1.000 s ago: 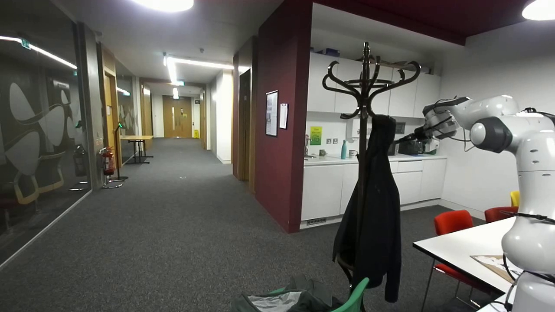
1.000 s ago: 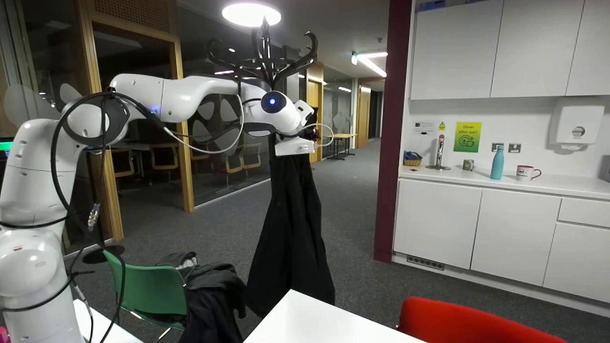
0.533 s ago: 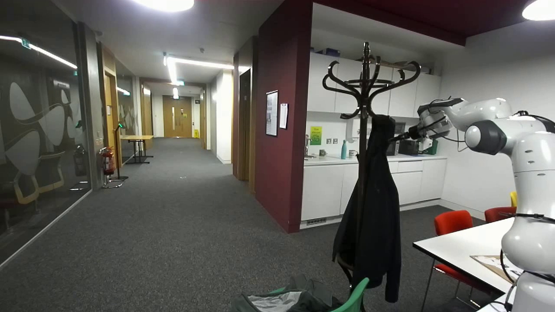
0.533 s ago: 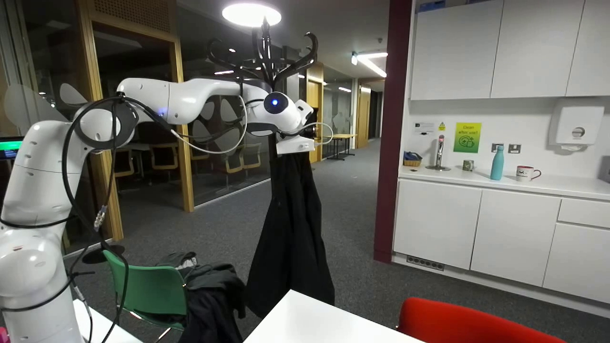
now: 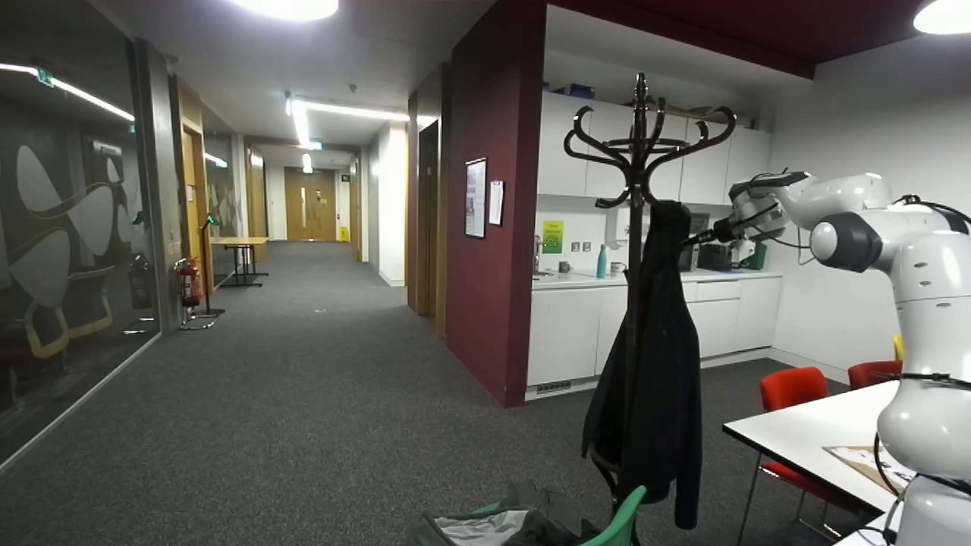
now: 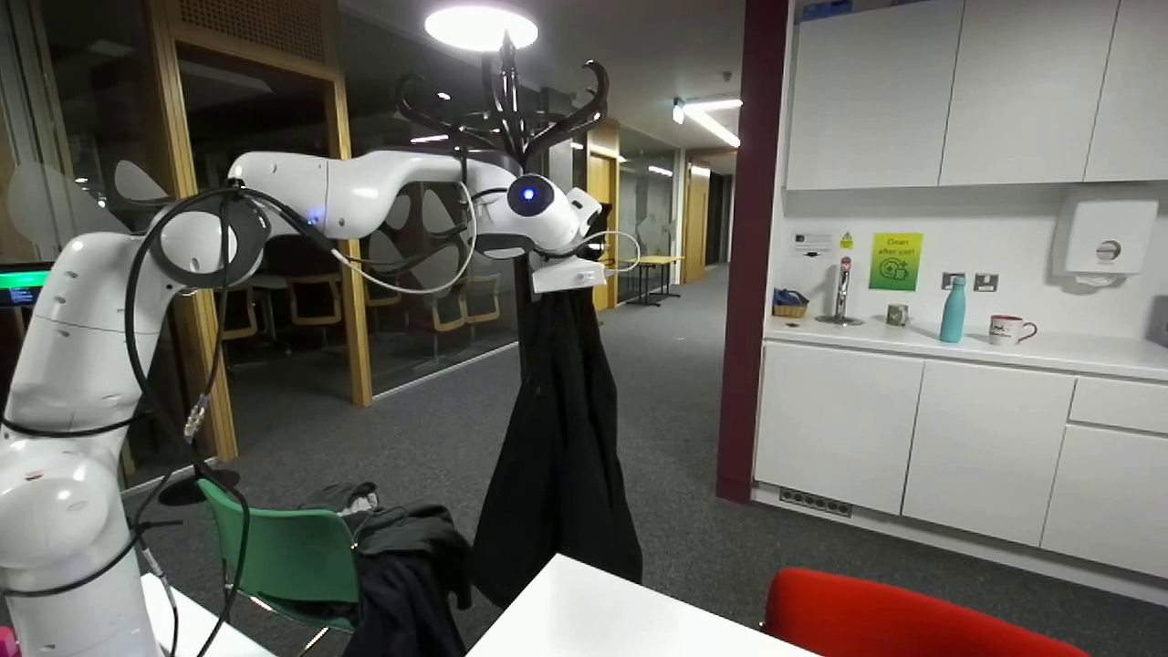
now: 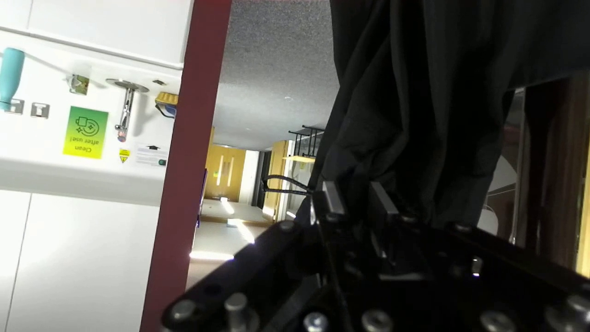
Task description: Put the black jacket on the green chair.
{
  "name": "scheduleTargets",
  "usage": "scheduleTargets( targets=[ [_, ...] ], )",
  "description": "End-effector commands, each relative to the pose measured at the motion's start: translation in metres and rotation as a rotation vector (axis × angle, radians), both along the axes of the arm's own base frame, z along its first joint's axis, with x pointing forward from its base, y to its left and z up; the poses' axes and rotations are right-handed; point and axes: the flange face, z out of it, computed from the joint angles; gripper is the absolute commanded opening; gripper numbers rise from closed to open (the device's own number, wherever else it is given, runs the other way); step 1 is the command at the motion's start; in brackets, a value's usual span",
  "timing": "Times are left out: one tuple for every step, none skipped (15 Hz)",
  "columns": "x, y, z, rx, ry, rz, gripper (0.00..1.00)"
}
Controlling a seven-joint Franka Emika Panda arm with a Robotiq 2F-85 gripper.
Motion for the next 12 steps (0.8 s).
scheduleTargets(
  targets=[
    [-0.01, -0.005, 0.025, -0.041, -0.072, -0.023, 0.0],
    [-0.015, -0.005, 0.033, -0.058, -0.093, -0.032, 0.0],
    [-0.02, -0.006, 0.04, -0.074, -0.112, -0.04, 0.0],
    [-0.026, -0.005, 0.047, -0.093, -0.132, -0.046, 0.01],
    [-0.031, -0.005, 0.054, -0.112, -0.151, -0.05, 0.01],
    [-0.036, -0.004, 0.061, -0.128, -0.167, -0.052, 0.01],
    [-0.041, -0.004, 0.066, -0.141, -0.183, -0.057, 0.01],
    [-0.046, -0.003, 0.072, -0.151, -0.196, -0.059, 0.01],
    [-0.051, -0.002, 0.076, -0.16, -0.207, -0.065, 0.01],
    [-0.056, 0.0, 0.081, -0.171, -0.219, -0.07, 0.01],
    [-0.061, 0.001, 0.083, -0.183, -0.229, -0.073, 0.01],
    [-0.067, 0.003, 0.086, -0.19, -0.238, -0.078, 0.01]
  ],
)
